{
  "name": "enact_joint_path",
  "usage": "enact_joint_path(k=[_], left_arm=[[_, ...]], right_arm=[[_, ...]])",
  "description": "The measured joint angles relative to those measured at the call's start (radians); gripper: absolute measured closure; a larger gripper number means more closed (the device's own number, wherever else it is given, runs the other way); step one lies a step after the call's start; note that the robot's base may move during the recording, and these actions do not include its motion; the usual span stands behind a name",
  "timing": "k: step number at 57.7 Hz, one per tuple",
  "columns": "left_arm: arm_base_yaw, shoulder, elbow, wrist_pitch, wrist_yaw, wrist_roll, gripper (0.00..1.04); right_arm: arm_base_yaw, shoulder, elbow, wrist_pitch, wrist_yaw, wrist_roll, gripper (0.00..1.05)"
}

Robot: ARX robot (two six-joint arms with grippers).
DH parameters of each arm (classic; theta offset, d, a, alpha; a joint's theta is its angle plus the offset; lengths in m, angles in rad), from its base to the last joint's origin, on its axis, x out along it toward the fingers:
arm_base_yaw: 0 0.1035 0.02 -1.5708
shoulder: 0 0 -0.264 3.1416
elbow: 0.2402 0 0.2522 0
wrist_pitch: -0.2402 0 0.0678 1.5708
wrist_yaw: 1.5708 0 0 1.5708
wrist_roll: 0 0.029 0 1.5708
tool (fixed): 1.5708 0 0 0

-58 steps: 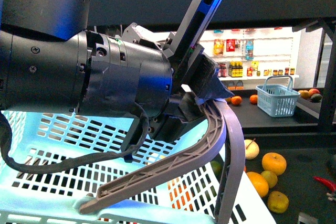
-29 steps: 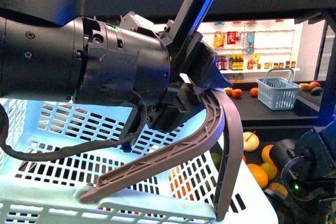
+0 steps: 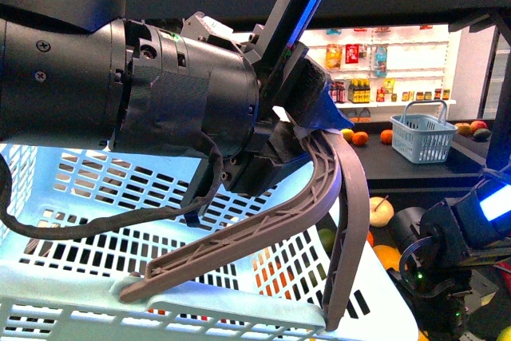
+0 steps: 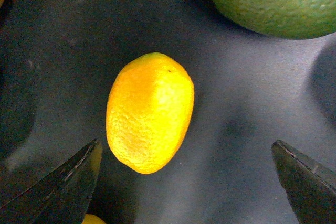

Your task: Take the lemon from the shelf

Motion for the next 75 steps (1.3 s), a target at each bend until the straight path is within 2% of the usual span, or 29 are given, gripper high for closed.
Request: enact_joint_path(k=[20, 33, 44, 62, 75], left_arm=[[0.000, 0.000, 0.000, 0.000, -0.001, 0.000, 0.93], [0.000, 0.000, 0.000, 0.000, 0.000, 0.000, 0.93], [0.000, 0.000, 0.000, 0.000, -0.001, 0.000, 0.93], [0.000, 0.000, 0.000, 0.000, 0.000, 0.000, 0.93], [0.000, 0.000, 0.000, 0.000, -0.001, 0.000, 0.93]], right_arm=[[0.011, 0.115, 0.154, 0.018, 0.059, 0.029, 0.07], [0.012, 0.215, 0.314, -0.024, 0.066, 0.031, 0.07], [0.012, 0.248, 0.339, -0.028, 0.066, 0.021, 0.07], [0.014, 0.224, 0.260, 0.050, 0.051, -0.011, 0.47], [0.000, 0.048, 0.004, 0.215, 0.035, -0.089, 0.51]])
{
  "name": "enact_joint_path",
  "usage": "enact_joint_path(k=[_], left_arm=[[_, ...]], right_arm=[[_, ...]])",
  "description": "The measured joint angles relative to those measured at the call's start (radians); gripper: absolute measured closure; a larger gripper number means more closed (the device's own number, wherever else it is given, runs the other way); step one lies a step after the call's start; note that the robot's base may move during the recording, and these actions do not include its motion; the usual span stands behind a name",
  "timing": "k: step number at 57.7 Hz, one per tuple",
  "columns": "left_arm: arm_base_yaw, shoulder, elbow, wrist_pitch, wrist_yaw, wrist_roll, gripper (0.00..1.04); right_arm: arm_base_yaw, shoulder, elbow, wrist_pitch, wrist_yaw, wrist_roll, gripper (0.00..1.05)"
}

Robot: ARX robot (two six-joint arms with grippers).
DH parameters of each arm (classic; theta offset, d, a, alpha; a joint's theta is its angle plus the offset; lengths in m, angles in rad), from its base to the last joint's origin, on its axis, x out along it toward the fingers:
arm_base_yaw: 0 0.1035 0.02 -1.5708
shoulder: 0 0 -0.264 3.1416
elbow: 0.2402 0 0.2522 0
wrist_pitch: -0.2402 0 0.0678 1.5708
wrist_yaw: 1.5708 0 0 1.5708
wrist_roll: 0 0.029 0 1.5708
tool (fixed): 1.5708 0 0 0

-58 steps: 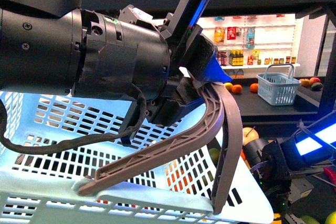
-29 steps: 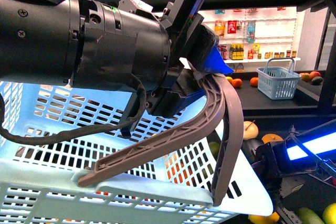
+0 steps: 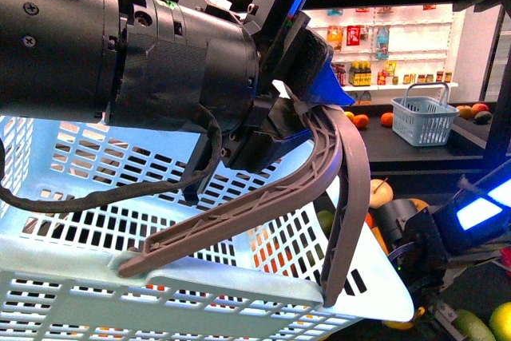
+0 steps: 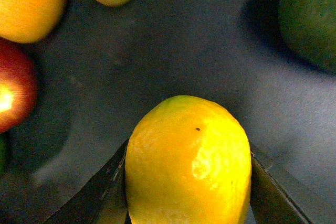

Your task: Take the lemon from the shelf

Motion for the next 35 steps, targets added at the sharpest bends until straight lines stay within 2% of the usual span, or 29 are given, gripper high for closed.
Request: enact_joint_path(k=[6, 13, 25, 35], left_arm=[[0.000, 0.000, 0.000, 0.000, 0.001, 0.000, 0.93], [0.000, 0.000, 0.000, 0.000, 0.000, 0.000, 0.93], [0.000, 0.000, 0.000, 0.000, 0.001, 0.000, 0.93], [0.000, 0.000, 0.000, 0.000, 0.001, 0.000, 0.93]], right_arm=[[-0.021, -0.180, -0.189, 0.129, -0.019, -0.099, 0.51], [-0.048, -0.415, -0.391, 0.232, -0.087, -0.198, 0.51], [-0.068, -0.758, -0.671, 0.267, -0.246, -0.303, 0.51], [-0.027, -0.995, -0.845, 0.262, -0.386, -0.318, 0.51]])
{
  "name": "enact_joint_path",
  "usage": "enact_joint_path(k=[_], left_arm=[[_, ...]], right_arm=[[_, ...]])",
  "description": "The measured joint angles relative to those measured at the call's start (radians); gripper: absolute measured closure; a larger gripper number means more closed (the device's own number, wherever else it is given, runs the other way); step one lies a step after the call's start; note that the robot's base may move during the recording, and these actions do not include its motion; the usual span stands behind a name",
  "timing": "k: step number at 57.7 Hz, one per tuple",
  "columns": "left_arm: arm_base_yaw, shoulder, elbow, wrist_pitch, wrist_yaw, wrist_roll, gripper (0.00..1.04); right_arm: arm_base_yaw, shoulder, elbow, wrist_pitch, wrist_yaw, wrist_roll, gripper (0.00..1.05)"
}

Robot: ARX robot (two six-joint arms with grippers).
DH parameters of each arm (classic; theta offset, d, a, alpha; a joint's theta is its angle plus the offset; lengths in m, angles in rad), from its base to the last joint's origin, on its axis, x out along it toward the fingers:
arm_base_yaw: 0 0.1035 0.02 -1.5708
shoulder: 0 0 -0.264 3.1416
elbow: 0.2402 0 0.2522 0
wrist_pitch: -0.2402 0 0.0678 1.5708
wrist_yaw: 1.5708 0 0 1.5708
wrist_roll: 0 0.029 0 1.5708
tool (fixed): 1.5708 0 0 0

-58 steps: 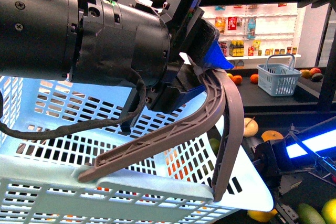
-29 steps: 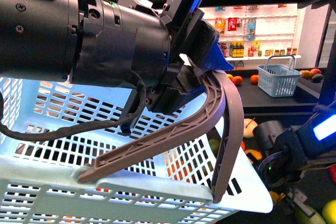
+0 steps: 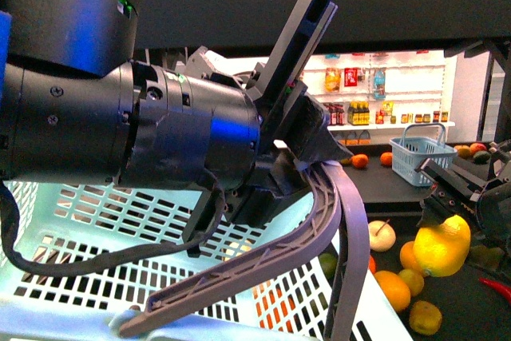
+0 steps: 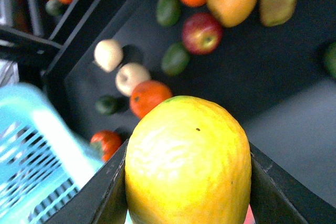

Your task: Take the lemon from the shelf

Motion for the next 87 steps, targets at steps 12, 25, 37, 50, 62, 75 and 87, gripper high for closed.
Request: enact_joint_path(k=[12, 25, 37, 50, 62, 75, 87], left_arm=[[0.000, 0.000, 0.000, 0.000, 0.000, 0.000, 0.93], [0.000, 0.000, 0.000, 0.000, -0.002, 0.002, 0.93], [0.004, 0.012, 0.000, 0.000, -0.014, 0.004, 0.93], [0.013, 0.012, 0.000, 0.000, -0.022, 0.001, 0.93], [0.011, 0.011, 0.006, 0.000, -0.010, 0.005, 0.93], [0.005, 0.012, 0.010, 0.001, 0.002, -0.005, 0.93], [0.001, 0.012, 0.010, 0.001, 0.001, -0.003, 0.93]], right_arm=[[0.104, -0.179, -0.101, 0.011, -0.076, 0.001, 0.51], [0.207, -0.188, -0.146, 0.032, -0.061, 0.000, 0.51], [0.255, -0.181, -0.155, 0.083, -0.084, -0.005, 0.35], [0.259, -0.188, -0.185, 0.124, -0.112, -0.031, 0.06], [0.204, -0.249, -0.218, 0.221, -0.166, -0.086, 0.07], [-0.046, -0.349, -0.252, 0.484, -0.274, -0.206, 0.07], [-0.286, -0.186, -0.309, 0.665, -0.438, -0.436, 0.07]])
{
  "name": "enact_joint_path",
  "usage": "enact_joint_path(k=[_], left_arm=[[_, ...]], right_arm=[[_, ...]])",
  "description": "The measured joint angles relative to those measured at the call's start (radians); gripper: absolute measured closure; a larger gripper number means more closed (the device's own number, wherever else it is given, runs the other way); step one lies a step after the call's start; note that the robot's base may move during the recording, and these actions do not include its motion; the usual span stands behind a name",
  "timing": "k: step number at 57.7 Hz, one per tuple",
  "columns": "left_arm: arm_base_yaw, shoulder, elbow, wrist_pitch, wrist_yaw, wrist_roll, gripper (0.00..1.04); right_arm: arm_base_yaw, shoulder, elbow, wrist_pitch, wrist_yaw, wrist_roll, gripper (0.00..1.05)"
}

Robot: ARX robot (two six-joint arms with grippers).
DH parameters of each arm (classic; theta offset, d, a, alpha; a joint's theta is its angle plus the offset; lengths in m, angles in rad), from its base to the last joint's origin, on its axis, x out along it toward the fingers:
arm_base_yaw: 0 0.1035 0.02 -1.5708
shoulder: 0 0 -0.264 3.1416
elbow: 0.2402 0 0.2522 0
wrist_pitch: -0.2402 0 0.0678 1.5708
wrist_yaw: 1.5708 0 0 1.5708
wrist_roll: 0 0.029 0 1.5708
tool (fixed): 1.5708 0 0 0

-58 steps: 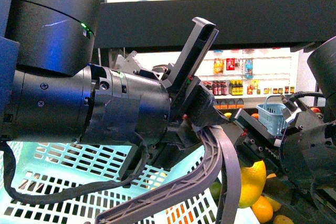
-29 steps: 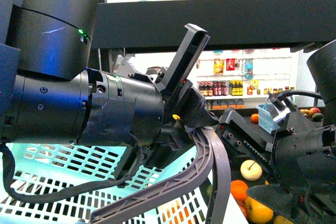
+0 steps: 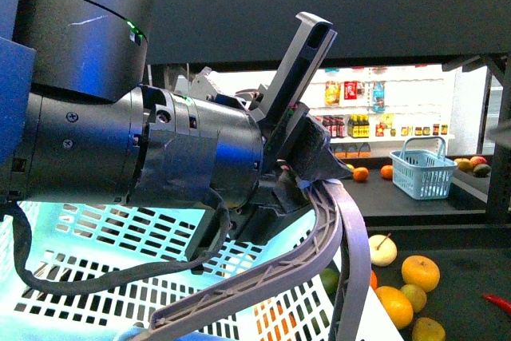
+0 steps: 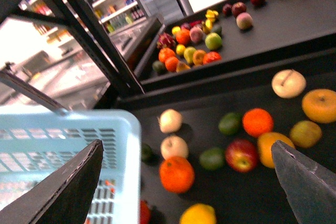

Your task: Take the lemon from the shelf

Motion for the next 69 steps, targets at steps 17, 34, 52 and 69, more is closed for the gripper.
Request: enact_joint_path(k=[17, 34, 52, 69], left_arm=[[0.000, 0.000, 0.000, 0.000, 0.000, 0.000, 0.93], [0.000, 0.000, 0.000, 0.000, -0.001, 0.001, 0.93], [0.000, 0.000, 0.000, 0.000, -0.001, 0.000, 0.93], [0.000, 0.000, 0.000, 0.000, -0.001, 0.001, 0.93]], right_arm=[[-0.023, 0.335, -0.036, -0.006, -0.056, -0.401, 0.07], [0.212, 0.646, 0.030, 0.026, 0.123, -0.513, 0.07], [0.369, 0.807, 0.139, 0.055, 0.204, -0.562, 0.07], [0.430, 0.898, 0.278, 0.028, 0.333, -0.551, 0.07]])
